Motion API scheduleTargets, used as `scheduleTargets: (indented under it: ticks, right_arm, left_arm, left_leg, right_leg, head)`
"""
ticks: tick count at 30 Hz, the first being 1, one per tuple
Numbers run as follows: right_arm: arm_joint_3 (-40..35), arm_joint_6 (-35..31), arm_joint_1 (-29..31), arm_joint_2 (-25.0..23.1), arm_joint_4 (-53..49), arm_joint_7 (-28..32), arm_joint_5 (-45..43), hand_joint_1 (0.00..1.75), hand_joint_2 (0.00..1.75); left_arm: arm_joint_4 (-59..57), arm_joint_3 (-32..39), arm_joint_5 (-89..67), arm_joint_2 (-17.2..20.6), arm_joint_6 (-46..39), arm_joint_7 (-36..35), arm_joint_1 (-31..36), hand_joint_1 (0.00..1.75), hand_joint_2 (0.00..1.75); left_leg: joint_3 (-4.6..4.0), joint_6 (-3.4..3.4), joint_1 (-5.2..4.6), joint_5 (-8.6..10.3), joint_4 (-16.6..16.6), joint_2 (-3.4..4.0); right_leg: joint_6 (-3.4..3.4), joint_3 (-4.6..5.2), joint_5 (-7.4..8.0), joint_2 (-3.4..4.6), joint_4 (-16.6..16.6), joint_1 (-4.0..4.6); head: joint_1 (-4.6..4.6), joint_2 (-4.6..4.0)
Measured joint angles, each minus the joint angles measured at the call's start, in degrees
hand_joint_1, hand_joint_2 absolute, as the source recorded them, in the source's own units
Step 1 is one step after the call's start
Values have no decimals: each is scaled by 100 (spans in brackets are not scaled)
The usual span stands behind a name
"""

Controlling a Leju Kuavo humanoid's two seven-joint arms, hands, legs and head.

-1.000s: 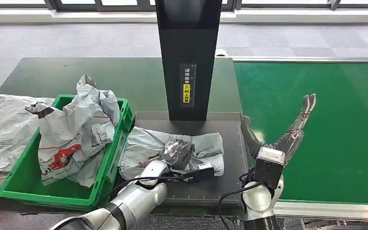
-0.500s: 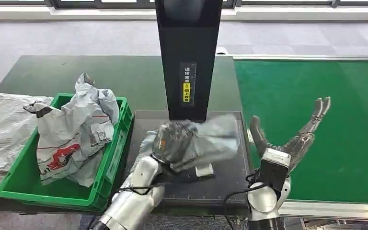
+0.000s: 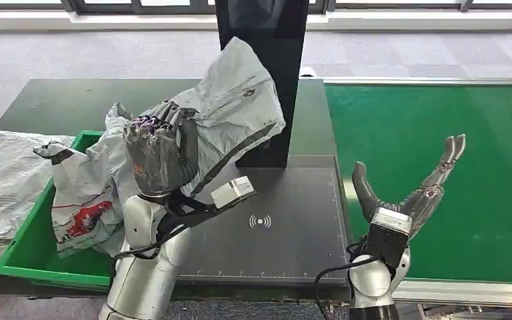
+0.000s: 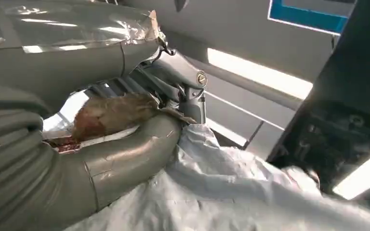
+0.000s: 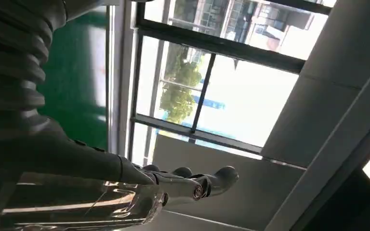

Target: Moved the parcel from conveyor to table for the left to box.

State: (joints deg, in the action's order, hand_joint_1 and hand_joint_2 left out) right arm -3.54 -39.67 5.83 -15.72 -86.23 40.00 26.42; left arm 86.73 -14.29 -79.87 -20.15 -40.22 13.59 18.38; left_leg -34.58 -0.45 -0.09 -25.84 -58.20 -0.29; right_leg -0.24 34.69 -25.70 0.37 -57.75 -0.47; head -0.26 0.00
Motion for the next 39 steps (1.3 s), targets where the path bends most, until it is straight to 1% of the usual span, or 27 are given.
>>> scheduleTargets:
  ticks: [6, 12, 16, 18, 20, 25, 27, 30, 31, 33, 35, 39]
  right_arm:
    - [4, 0, -1, 0, 0, 0, 0, 0, 175]
    - [7, 15, 1, -2, 0, 0, 9, 0, 175]
    - [7, 33, 1, -2, 0, 0, 4, 0, 175]
    - [7, 35, 1, -2, 2, 0, -2, 0, 175]
    - [7, 50, 0, -2, 2, 0, -18, 0, 175]
    - [7, 63, -3, -2, 0, 0, -30, 0, 175]
    - [9, 70, -6, -2, 0, 0, -44, 0, 175]
    - [11, 68, -15, -2, -2, 0, -50, 0, 175]
    - [15, 68, -22, -2, -13, 0, -44, 0, 175]
    - [20, 68, -64, -2, -74, 2, -15, 0, 175]
    - [33, 70, -76, -2, -116, 0, 20, 0, 175]
    - [72, 87, -90, -7, -190, 0, 63, 0, 175]
  left_arm:
    - [112, 4, -2, 4, 4, 2, -14, 175, 175]
    - [131, 109, 76, 11, 4, 184, -34, 175, 175]
    - [158, 195, 116, 15, 4, 184, -53, 175, 175]
    - [201, 366, 131, 24, 4, 134, -79, 175, 175]
    - [245, 663, 309, 50, 4, 182, -118, 175, 175]
    - [345, 1971, 1072, 50, 4, 608, -105, 175, 175]
    - [357, 2484, 1409, 50, 4, 1039, -60, 175, 175]
    - [311, 3507, 2204, 48, 4, 1920, 99, 175, 175]
    - [256, 3746, 2423, 48, 4, 2183, 168, 175, 175]
    - [145, 4350, 2745, 48, 4, 2541, 269, 175, 175]
    - [120, 4660, 2809, 48, 4, 2603, 286, 175, 175]
    - [92, 4933, 2809, 48, 4, 2643, 325, 175, 175]
  left_leg:
    - [0, 0, 0, 0, 0, 0]
    - [0, 0, 0, 0, 0, 0]
    - [-1, 0, 0, 0, 0, 0]
    - [1, 0, 0, 0, 0, 1]
    - [3, 0, 0, 0, 1, 3]
    - [7, -5, 6, 3, 1, 7]
    - [6, -6, 8, 4, 2, 5]
    - [9, -7, 8, 4, 2, 19]
    - [10, -7, 8, 4, 2, 20]
    - [10, -7, 8, 4, 2, 16]
    - [10, -7, 8, 4, 1, 14]
    - [9, -7, 6, 4, 1, 15]
  right_leg:
    - [0, 0, 0, 0, 0, 0]
    - [0, 0, 0, 0, 0, 0]
    - [0, -1, 0, 0, 0, 0]
    - [0, -2, 0, 0, 0, 0]
    - [-1, -2, 1, 2, 0, 1]
    - [-2, -1, 1, 7, 0, 6]
    - [-3, -2, 0, 6, -1, 8]
    - [-5, 1, 1, 14, -1, 7]
    - [-5, 1, 1, 17, -1, 7]
    - [-5, 1, 1, 17, -1, 8]
    - [-5, 0, 1, 16, -1, 7]
    - [-5, -1, 1, 16, -1, 5]
  head:
    - [0, -2]
    - [0, 0]
    - [0, 0]
    - [2, 0]
    - [2, 0]
    - [0, -2]
    - [2, 0]
    - [2, 0]
    - [0, 0]
    - [0, 0]
    - [2, 0]
    - [2, 0]
